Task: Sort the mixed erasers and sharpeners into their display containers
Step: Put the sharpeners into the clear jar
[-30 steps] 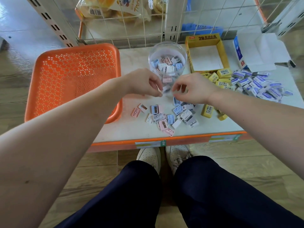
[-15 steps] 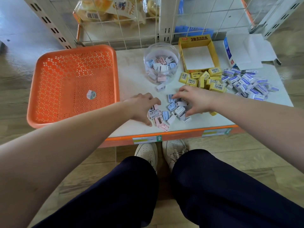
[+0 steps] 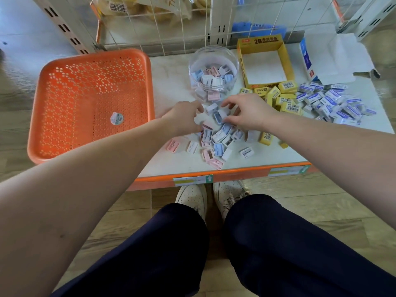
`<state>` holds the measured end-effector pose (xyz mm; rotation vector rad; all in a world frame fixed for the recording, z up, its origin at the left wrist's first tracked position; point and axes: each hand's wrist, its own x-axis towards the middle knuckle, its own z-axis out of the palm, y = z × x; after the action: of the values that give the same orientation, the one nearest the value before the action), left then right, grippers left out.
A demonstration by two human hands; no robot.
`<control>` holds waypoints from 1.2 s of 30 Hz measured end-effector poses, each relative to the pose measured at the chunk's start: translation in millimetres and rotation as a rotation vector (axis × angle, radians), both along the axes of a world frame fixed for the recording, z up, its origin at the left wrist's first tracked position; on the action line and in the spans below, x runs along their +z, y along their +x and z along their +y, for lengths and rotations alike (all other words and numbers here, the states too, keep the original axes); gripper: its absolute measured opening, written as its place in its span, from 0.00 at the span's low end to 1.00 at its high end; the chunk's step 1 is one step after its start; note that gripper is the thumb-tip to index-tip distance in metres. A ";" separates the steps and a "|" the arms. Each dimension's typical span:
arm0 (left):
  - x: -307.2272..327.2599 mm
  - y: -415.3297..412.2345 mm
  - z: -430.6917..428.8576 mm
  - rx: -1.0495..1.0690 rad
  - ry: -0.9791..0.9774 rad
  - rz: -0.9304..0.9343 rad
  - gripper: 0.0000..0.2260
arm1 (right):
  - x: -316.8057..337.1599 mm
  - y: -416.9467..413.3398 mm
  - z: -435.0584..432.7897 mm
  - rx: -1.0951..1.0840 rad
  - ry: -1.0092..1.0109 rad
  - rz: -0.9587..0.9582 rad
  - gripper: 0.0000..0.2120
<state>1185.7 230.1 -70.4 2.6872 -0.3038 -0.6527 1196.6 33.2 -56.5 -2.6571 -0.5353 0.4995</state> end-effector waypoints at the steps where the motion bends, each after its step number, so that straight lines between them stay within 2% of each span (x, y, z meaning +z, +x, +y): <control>1: 0.0 1.6 -0.2 0.011 -0.010 -0.016 0.23 | 0.8 0.8 2.0 -0.020 0.031 -0.001 0.21; 6: 7.4 8.8 3.2 0.015 -0.020 -0.058 0.20 | 12.0 0.4 4.9 -0.030 0.147 0.014 0.19; 8: 14.6 8.1 4.8 -0.048 -0.032 -0.079 0.21 | 19.4 -1.4 -2.0 0.046 0.105 0.013 0.24; 12: 23.0 -13.6 -1.8 -0.216 0.009 0.015 0.40 | 19.3 -13.1 -22.9 0.304 -0.144 0.040 0.44; 15: 17.6 -35.0 -6.4 -0.318 0.113 0.116 0.52 | 9.0 -24.3 -34.7 0.456 -0.302 0.053 0.50; 18: 10.2 -45.8 -8.0 -0.364 0.218 0.076 0.54 | 1.5 -26.1 -38.4 0.522 -0.367 0.053 0.47; 21: 5.7 -46.7 -8.9 -0.342 0.252 0.032 0.51 | -0.8 -23.5 -34.9 0.441 -0.292 0.091 0.38; 24: 5.4 -36.4 -6.0 -0.291 0.217 0.035 0.48 | -0.7 -20.3 -25.9 0.361 -0.203 0.090 0.33; 30: 2.5 -18.6 -0.3 -0.080 0.075 0.010 0.42 | -5.5 -16.4 -10.7 0.161 -0.003 0.052 0.31; 36: 0.6 -13.4 -1.0 -0.023 0.026 0.011 0.43 | -3.6 -11.6 -9.1 0.069 0.047 -0.035 0.28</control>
<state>1172.3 229.2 -69.8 2.7076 -0.3268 -0.6821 1185.0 24.0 -60.1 -2.6143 -0.6429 0.4560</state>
